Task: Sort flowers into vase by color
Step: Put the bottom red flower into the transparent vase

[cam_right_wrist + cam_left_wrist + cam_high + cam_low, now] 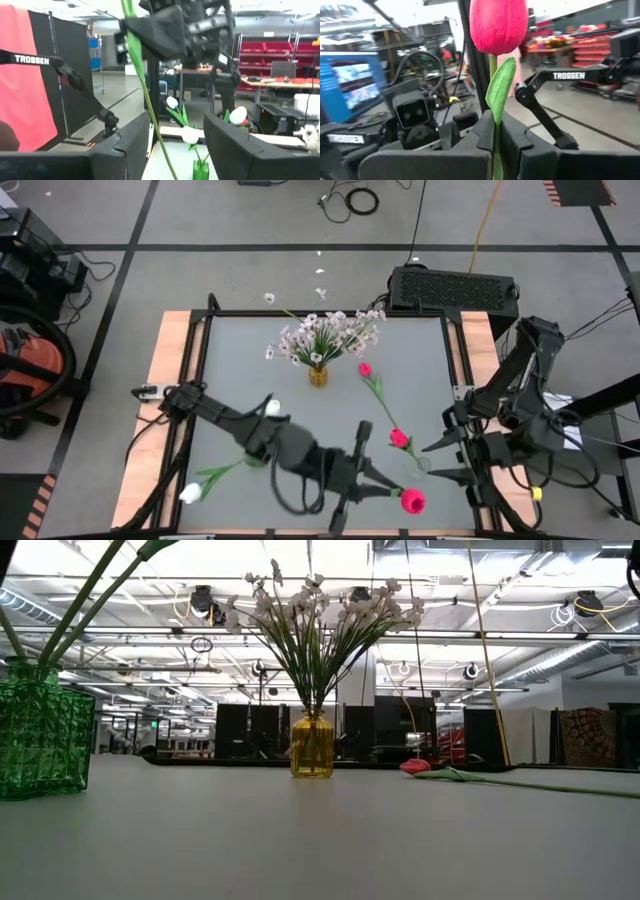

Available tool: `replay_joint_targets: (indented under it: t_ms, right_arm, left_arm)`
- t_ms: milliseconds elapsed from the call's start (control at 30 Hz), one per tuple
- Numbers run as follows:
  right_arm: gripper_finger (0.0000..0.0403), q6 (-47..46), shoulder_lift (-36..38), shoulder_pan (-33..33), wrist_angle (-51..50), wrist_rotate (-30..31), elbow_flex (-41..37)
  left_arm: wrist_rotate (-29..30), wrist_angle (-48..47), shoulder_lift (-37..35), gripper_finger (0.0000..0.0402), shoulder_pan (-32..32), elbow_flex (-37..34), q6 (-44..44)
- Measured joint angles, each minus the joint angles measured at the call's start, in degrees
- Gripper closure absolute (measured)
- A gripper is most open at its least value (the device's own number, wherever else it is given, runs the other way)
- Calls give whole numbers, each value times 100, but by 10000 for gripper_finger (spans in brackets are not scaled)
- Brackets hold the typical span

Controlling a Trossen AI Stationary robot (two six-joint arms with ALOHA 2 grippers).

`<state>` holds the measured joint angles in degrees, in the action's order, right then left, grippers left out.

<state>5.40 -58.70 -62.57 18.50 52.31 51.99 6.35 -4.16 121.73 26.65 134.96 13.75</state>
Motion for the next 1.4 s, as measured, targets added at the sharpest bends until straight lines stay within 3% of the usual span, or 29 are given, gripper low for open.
replay_joint_targets:
  t_ms: [200,400,600,900,1167,1267,1400]
  right_arm:
    - [222,662,-247,10,672,-11,0]
    - [222,1035,-506,172,1160,-13,0]
    - [222,1041,-695,414,1258,-468,0]
    - [222,880,-1051,836,1394,-448,2]
    - [224,839,-1281,1172,1655,-575,2]
    - [244,710,-1290,1204,1659,-605,2]
    - [303,704,-1290,1203,1659,-601,2]
  left_arm:
    - [-533,-2,2,388,-365,-1,-317]
    - [-676,-18,2,388,-401,-1,-442]
    - [-608,-41,2,388,-317,-3,-266]
    - [-85,-347,2,388,-340,-3,-87]
    - [-24,-614,2,388,-336,-3,-87]
    - [-11,-652,4,388,-343,-5,-82]
    - [-4,-685,4,388,-349,-3,33]
